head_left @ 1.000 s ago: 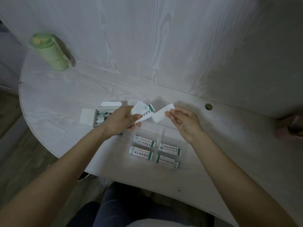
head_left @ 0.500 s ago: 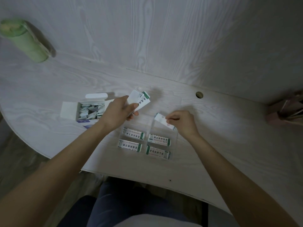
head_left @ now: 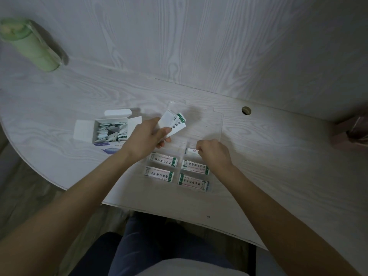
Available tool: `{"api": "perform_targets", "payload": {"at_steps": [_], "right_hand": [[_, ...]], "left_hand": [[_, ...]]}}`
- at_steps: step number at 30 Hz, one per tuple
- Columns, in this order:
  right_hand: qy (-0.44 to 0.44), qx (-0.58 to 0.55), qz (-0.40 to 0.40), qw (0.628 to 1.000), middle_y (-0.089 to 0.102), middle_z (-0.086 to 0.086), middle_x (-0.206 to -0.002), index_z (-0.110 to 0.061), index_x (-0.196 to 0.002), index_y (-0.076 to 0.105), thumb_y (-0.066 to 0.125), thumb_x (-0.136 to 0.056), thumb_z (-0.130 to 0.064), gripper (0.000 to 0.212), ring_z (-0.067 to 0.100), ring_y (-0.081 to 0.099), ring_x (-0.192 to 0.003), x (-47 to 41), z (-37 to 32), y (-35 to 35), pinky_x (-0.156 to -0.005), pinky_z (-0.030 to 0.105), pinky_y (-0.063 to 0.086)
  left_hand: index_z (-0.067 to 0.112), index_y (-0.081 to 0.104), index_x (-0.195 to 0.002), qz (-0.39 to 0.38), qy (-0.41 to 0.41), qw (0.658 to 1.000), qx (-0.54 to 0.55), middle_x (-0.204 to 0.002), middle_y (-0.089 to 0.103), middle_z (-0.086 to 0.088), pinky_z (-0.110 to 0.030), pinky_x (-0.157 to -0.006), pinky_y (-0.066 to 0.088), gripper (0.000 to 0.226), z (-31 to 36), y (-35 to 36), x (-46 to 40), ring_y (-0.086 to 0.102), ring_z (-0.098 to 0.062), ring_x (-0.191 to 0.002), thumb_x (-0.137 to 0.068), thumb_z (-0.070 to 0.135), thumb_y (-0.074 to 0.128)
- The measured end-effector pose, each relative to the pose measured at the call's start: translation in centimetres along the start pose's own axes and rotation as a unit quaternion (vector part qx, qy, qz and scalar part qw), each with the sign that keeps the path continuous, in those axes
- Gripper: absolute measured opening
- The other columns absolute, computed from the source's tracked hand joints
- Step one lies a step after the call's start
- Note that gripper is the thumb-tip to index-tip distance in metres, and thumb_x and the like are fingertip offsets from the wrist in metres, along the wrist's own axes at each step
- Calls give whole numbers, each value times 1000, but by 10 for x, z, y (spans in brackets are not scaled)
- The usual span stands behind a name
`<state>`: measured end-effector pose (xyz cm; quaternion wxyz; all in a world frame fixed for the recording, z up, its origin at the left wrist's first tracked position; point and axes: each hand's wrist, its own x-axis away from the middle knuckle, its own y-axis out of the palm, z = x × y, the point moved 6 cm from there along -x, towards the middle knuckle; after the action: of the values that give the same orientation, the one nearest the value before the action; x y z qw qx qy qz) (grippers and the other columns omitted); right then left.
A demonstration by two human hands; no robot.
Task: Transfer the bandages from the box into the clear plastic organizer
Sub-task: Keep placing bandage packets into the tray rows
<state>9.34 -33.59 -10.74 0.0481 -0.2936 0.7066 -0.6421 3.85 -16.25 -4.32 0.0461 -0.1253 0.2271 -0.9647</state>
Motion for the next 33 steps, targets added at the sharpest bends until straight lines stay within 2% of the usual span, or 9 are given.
{"api": "perform_targets", "payload": {"at_steps": [4, 7, 11, 13, 15, 18, 24, 27, 33], "right_hand": [[-22, 53, 8, 998, 65, 4, -90, -16, -100, 65, 52, -86, 0, 25, 21, 55, -73, 0, -2, 0, -62, 25, 34], [-30, 35, 2, 999, 67, 5, -88, -16, -97, 67, 49, -91, -6, 21, 23, 61, -77, 0, -3, 2, -61, 24, 37], [-32, -29, -12, 999, 50, 4, -63, -12, -68, 53, 43, -89, -3, 26, 25, 50, -62, 2, 0, 2, -47, 28, 27], [-43, -46, -27, 998, 55, 6, -70, -10, -73, 60, 41, -91, -3, 27, 26, 54, -67, 3, 1, 3, -52, 30, 36], [-60, -51, -37, 996, 65, 10, -92, -4, -94, 69, 41, -94, -4, 28, 27, 61, -80, 3, 1, 5, -67, 35, 49], [-69, -46, -47, 995, 65, 13, -106, -2, -103, 69, 41, -95, -5, 29, 28, 62, -89, 3, 1, 7, -77, 41, 53], [-61, -96, -52, 992, 65, 12, -105, -5, -107, 68, 40, -97, -8, 29, 27, 61, -92, 6, 1, 2, -80, 41, 51], [-69, -158, -13, 985, 68, 9, -95, -5, -99, 70, 46, -95, -9, 24, 23, 62, -85, 10, 0, -6, -77, 41, 52], [-70, -156, 1, 985, 62, 3, -91, -12, -94, 70, 60, -91, -20, 13, 15, 58, -81, 19, 0, -13, -72, 29, 48]], "left_hand": [[14, 56, -103, -2, 0, 1000, -1, -72, 67, 7, -13, -55, 48, 11, 2, 1, -3, 57, -1, -51, -97, 21, 50], [15, 55, -105, -13, -3, 1000, -3, -73, 67, 8, -15, -56, 50, 12, 4, 3, -3, 57, -1, -52, -97, 21, 50], [14, 53, -107, -36, -1, 999, -8, -73, 67, 7, -13, -54, 48, 12, 7, 7, -3, 57, 0, -51, -97, 20, 50], [14, 53, -107, -41, -1, 999, -5, -73, 67, 6, -13, -54, 48, 11, 9, 8, -3, 57, 0, -51, -97, 20, 50], [14, 52, -107, -44, 0, 999, -5, -73, 67, 6, -14, -55, 48, 11, 9, 9, -3, 57, -1, -52, -97, 20, 50], [15, 52, -107, -50, 1, 999, -8, -73, 67, 6, -12, -54, 48, 12, 11, 10, -4, 57, 0, -52, -97, 21, 50], [14, 52, -107, -53, 2, 999, 0, -74, 67, 4, -12, -53, 47, 12, 13, 11, -5, 56, 1, -50, -97, 19, 50], [11, 53, -108, -52, 1, 999, 3, -76, 68, 1, -12, -53, 47, 14, 12, 11, -4, 56, 1, -50, -97, 19, 50], [9, 54, -110, -56, 4, 998, -1, -78, 69, 0, -13, -54, 48, 17, 14, 11, -4, 56, 0, -50, -97, 20, 49]]}}
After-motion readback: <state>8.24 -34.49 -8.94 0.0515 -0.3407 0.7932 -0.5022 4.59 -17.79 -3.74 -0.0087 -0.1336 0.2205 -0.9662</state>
